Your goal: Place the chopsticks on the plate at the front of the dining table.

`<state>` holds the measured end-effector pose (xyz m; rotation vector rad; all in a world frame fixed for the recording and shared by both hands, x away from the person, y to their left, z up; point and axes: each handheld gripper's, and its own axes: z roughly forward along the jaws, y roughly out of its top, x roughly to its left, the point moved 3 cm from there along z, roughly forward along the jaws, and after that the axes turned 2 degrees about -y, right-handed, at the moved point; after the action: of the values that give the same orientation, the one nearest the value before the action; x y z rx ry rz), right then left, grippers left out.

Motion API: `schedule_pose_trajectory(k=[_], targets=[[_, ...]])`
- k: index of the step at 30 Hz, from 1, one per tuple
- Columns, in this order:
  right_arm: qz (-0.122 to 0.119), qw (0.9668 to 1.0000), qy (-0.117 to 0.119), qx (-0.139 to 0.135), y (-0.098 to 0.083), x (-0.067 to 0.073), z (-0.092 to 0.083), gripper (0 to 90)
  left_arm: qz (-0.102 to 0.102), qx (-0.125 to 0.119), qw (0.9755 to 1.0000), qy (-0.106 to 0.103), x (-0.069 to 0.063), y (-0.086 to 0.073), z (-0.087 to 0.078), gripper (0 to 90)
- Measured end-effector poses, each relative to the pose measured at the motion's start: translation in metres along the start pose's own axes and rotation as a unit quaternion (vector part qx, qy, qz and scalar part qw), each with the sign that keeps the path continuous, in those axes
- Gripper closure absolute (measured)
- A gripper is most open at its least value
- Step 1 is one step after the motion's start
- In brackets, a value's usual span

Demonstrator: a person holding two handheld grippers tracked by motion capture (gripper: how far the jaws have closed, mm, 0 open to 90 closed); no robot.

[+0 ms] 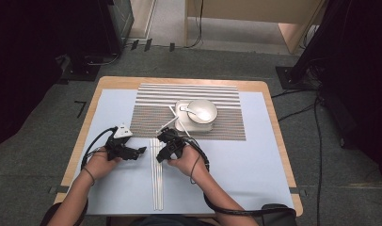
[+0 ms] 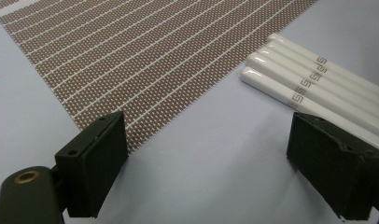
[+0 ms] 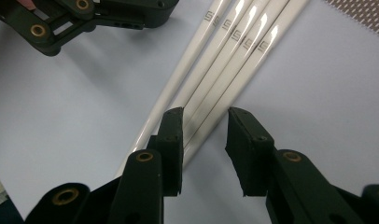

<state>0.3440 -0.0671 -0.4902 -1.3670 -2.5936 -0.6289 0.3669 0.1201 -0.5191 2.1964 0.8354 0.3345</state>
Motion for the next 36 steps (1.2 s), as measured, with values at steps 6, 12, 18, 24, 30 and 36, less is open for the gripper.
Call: schedule_pose_trajectory(k=[6, 12, 18, 24, 30, 36], targets=[[-0.004, 0.9999, -0.010, 0.003, -0.0002, 0.0023, 0.0014, 67.9, -0.001, -0.001, 1.0000, 0.000, -0.0001, 0.0000, 0.0001, 11.8], [-0.015, 0.9995, -0.026, 0.002, -0.0012, 0.0037, 0.0010, 68.6, -0.001, -0.001, 1.0000, 0.000, -0.0002, 0.0000, 0.0001, 11.8], [-0.018, 0.9993, -0.032, 0.000, -0.0015, 0.0040, 0.0009, 67.6, -0.001, -0.001, 1.0000, 0.000, -0.0002, 0.0000, 0.0002, 11.8], [-0.020, 0.9990, -0.039, 0.001, -0.0005, 0.0072, 0.0021, 68.0, -0.002, -0.001, 1.0000, 0.000, -0.0002, 0.0000, 0.0002, 11.8], [-0.030, 0.9983, -0.050, 0.001, -0.0004, 0.0086, 0.0024, 69.3, -0.001, -0.001, 1.0000, 0.000, -0.0002, 0.0000, 0.0002, 11.8], [-0.034, 0.9974, -0.063, 0.005, -0.0018, 0.0071, 0.0004, 69.8, -0.002, -0.001, 1.0000, 0.000, -0.0003, 0.0000, 0.0002, 11.8]])
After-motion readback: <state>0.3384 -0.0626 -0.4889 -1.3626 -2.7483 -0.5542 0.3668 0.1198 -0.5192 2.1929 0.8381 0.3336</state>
